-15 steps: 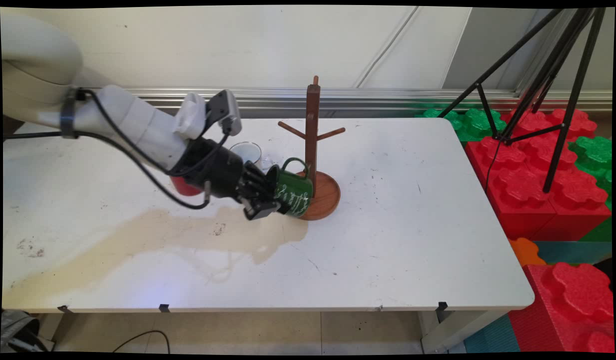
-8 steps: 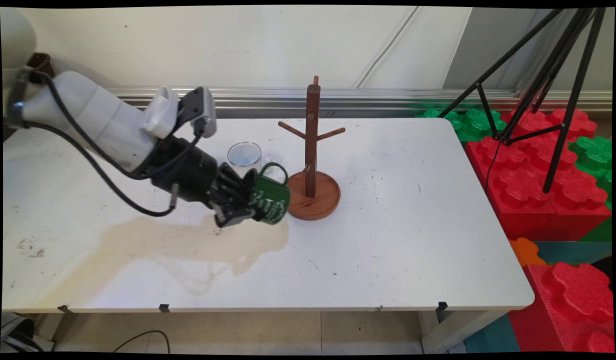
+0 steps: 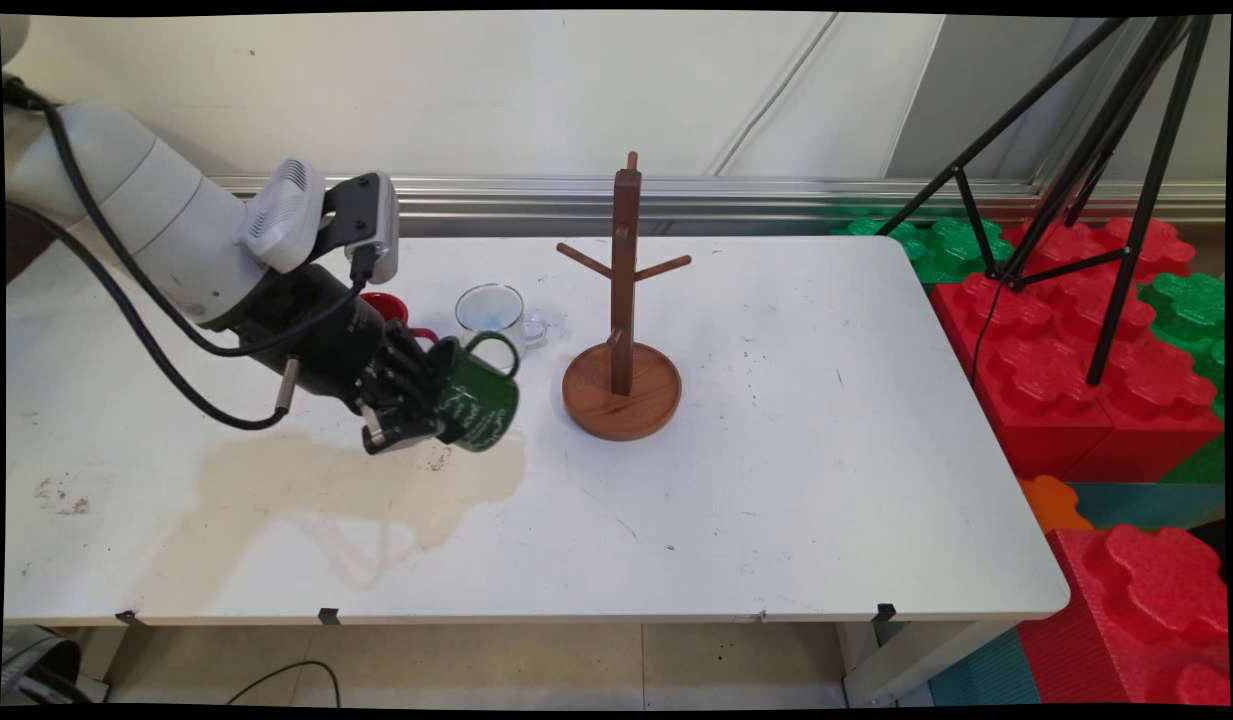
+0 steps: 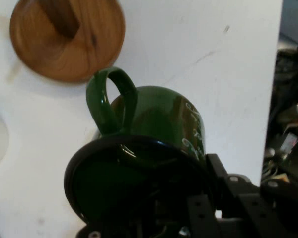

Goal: Place the picked object on the table

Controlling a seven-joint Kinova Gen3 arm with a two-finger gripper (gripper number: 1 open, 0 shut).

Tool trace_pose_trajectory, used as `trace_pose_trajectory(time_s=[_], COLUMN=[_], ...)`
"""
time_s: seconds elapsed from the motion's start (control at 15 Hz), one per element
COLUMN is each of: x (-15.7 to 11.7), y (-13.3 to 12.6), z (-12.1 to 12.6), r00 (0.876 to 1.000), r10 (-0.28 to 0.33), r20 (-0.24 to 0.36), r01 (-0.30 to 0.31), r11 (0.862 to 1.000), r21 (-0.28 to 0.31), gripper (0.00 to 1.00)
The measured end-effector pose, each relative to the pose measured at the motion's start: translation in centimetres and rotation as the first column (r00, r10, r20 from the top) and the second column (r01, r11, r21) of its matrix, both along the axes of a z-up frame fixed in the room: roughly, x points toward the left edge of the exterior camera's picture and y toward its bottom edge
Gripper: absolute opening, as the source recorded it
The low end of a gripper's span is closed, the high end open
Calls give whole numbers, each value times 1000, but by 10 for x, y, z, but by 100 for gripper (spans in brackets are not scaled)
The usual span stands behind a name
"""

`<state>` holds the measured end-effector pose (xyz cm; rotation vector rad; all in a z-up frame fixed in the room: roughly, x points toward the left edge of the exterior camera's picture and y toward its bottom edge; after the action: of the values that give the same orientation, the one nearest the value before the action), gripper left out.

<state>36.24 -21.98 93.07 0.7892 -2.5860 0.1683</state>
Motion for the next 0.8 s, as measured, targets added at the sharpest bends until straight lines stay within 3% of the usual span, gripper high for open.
trace_pose_trajectory(time_s=[0.33,0.8], x=[5,3], y=[-16,-35], z=[-13,-37], r00=[992,973], r10=[20,49], r20=[122,223], r01=[-24,-62], r11=[999,997], r21=[27,53], gripper=[0,0])
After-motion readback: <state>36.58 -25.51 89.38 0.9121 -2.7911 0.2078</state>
